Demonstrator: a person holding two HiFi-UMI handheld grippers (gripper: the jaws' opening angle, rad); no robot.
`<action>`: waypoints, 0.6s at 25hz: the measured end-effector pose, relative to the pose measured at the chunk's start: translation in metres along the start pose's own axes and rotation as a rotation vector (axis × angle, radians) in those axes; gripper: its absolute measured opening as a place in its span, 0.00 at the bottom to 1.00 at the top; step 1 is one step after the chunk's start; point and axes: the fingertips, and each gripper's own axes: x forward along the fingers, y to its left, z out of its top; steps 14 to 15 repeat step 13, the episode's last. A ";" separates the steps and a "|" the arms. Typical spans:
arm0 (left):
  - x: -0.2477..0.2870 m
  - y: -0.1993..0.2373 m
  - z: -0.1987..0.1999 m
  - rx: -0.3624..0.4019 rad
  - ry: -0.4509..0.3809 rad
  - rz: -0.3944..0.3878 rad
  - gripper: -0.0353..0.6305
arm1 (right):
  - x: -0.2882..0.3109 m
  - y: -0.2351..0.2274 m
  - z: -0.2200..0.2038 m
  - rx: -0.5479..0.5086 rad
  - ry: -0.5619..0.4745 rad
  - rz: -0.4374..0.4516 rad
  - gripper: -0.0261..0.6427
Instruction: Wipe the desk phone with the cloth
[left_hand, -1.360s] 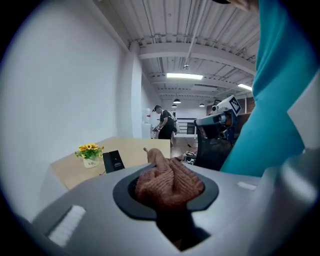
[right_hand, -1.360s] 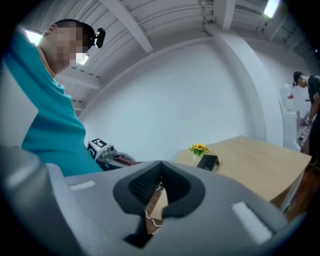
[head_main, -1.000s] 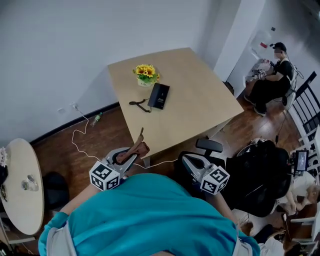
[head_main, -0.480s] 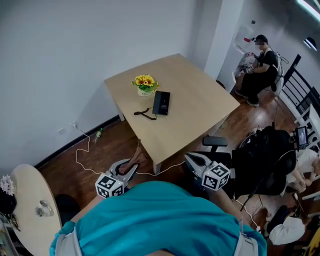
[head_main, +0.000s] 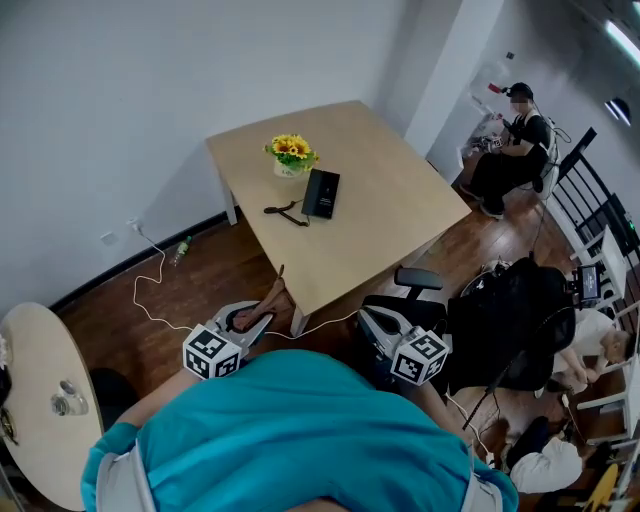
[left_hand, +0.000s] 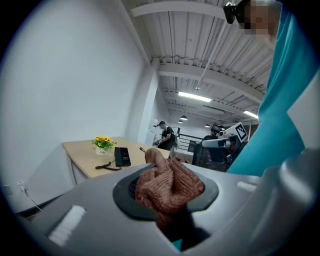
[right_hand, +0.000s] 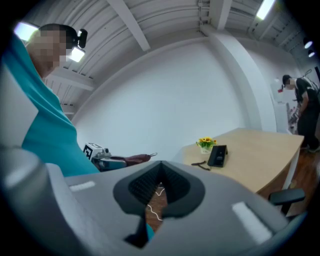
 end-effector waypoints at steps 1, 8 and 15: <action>0.000 0.000 0.000 -0.003 -0.002 0.002 0.22 | 0.000 0.000 0.001 -0.007 0.003 0.001 0.04; 0.001 -0.004 0.004 -0.014 -0.023 0.025 0.22 | 0.001 0.001 0.005 -0.039 0.011 0.028 0.04; 0.003 0.001 -0.002 0.007 -0.029 0.035 0.22 | 0.000 0.001 0.007 -0.055 0.013 0.041 0.04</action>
